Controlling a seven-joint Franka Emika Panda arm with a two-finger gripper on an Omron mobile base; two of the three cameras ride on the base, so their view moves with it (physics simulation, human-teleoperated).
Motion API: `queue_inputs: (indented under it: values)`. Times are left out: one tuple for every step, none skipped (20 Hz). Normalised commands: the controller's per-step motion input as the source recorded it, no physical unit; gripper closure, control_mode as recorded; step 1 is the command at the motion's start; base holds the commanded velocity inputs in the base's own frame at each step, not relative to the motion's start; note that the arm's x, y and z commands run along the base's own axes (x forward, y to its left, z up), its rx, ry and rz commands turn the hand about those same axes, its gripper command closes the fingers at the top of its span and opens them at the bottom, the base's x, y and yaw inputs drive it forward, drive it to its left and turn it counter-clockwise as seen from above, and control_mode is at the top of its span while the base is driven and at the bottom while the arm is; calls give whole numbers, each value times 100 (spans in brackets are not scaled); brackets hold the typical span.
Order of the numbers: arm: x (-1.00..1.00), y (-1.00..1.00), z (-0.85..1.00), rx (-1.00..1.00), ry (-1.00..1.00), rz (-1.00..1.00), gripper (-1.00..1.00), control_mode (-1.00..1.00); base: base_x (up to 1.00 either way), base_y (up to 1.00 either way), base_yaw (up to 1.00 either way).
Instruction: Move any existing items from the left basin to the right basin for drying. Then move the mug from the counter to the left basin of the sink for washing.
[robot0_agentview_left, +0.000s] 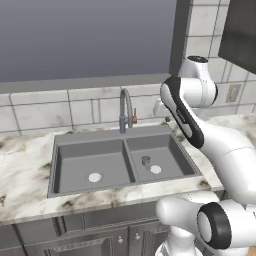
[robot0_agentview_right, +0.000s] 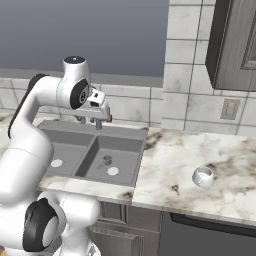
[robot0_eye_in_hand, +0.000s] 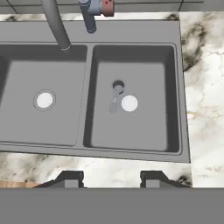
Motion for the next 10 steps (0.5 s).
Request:
queue_inputs:
  values:
    - [0,0,-19,-5,-9,0,-100,-100,0,0,0]
    - [0,0,-5,0,-5,0,-100,-100,0,0,0]
    - [-7,0,0,-4,-7,0,-100,-100,0,0,0]
    - [-19,0,-4,-11,0,0,-100,-100,0,0,0]
    - [-31,0,-9,-5,-3,0,-100,-100,0,0,0]
    - [-47,0,-3,0,-16,0,-100,-100,0,0,0]
    - [-46,-19,-4,0,-13,0,-100,-100,0,0,0]
    - [-50,-39,-8,-2,-22,0,-100,-100,0,0,0]
    - [-34,-39,-9,-8,-19,0,-100,-100,0,0,0]
    - [-36,-53,-13,-5,-19,0,-100,-100,0,0,0]
